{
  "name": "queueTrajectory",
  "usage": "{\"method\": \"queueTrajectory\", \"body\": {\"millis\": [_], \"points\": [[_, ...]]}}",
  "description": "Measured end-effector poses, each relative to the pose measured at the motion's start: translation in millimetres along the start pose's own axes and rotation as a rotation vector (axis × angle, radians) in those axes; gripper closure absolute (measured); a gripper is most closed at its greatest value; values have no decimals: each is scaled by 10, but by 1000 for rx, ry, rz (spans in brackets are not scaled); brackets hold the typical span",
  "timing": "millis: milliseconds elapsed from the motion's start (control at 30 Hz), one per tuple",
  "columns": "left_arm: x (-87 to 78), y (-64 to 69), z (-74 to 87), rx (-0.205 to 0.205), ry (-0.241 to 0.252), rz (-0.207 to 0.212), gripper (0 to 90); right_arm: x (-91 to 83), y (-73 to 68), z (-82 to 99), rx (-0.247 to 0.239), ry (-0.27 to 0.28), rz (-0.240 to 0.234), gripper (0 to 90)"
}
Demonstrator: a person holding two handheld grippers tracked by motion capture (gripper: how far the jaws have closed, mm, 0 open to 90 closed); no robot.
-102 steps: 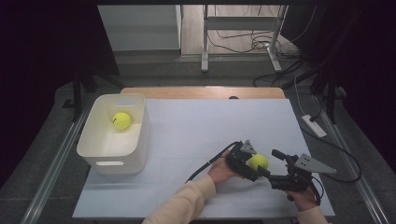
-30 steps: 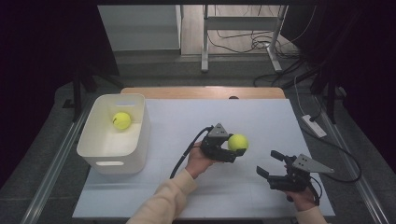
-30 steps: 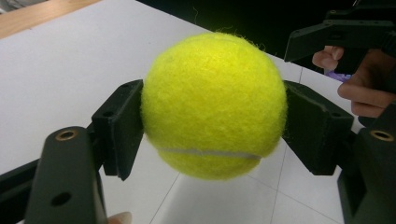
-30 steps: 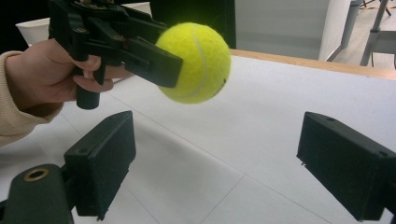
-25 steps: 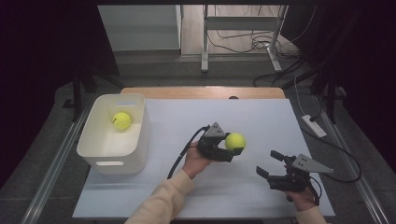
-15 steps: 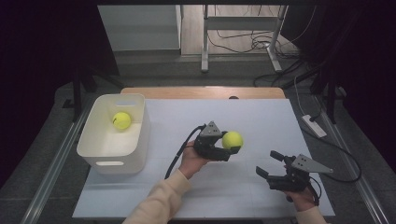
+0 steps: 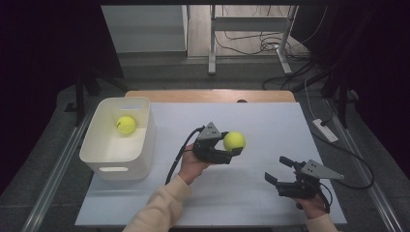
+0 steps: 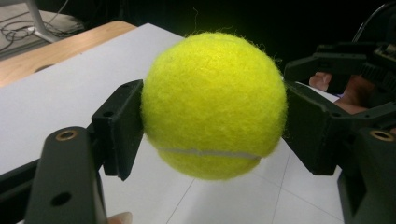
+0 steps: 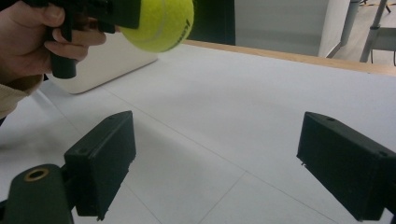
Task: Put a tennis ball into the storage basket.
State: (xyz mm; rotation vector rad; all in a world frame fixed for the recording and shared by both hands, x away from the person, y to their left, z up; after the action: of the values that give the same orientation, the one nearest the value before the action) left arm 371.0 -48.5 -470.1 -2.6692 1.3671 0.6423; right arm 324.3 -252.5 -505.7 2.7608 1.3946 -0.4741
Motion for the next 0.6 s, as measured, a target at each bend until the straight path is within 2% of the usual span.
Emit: {"method": "queueTrajectory", "body": {"millis": [600], "points": [[-189,-72,-75,-1,32,-34,274,3,-2,1,5,3,-6,117]]}}
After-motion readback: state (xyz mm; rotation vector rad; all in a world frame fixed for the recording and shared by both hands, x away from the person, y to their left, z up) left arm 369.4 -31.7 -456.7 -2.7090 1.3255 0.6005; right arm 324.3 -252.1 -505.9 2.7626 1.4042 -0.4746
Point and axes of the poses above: each handheld gripper's, and its own axes: x roughly forward along the jaws, z roughly out of its underside, y roughly to its right, the point moved 8 cm from there along x, roughly forward along the jaws, and after that the axes turned 5 degrees about -z, right-handed, at the moved point
